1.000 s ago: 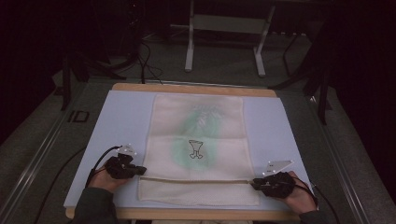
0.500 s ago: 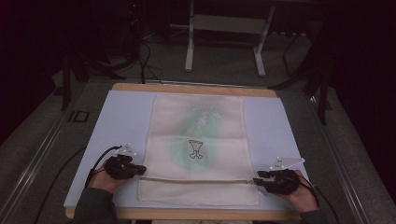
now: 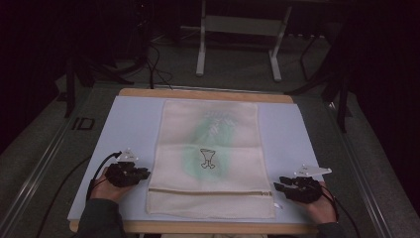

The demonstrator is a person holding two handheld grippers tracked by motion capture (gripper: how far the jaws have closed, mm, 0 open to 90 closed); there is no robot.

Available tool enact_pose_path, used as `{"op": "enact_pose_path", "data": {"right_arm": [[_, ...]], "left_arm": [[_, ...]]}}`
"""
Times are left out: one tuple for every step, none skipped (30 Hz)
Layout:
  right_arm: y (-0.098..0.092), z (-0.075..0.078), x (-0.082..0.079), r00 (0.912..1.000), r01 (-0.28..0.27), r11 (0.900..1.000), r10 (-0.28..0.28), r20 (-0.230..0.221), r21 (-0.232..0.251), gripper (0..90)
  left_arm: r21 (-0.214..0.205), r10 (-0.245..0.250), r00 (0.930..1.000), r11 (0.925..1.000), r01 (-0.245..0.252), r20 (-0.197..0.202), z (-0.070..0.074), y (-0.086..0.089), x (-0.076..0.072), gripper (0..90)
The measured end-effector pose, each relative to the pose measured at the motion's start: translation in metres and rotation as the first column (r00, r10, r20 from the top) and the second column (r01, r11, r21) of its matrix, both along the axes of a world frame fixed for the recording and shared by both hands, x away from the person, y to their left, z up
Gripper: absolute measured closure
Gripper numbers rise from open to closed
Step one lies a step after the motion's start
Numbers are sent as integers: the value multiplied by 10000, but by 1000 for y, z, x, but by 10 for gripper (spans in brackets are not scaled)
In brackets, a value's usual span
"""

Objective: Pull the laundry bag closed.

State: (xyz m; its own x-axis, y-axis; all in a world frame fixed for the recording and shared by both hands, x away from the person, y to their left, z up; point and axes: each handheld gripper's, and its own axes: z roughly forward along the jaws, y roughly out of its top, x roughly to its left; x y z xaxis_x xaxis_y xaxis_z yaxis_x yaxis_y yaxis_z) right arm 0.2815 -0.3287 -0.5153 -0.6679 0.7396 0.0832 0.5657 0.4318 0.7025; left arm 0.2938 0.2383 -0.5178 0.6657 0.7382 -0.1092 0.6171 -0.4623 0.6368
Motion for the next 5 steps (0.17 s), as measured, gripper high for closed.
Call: {"op": "enact_pose_path", "data": {"right_arm": [[-1,-2,1,9999,133,9999,-133,-39,-15,603],[-1,-2,1,9999,133,9999,-133,-39,-15,603],[-3,-3,2,9996,262,9997,-262,88,-26,600],[-3,-4,2,9993,360,9994,-360,139,-7,597],[-4,-4,2,9987,464,9989,-463,202,-33,591]], "left_arm": [[55,49,10000,10000,-49,59,0,1,0,756],[96,161,9998,9998,-161,82,0,1,1,756],[229,297,9994,9993,-301,177,-1,2,2,748],[229,297,9994,9993,-301,177,-1,2,2,739],[236,450,9988,9987,-455,218,-2,3,2,735]]}}
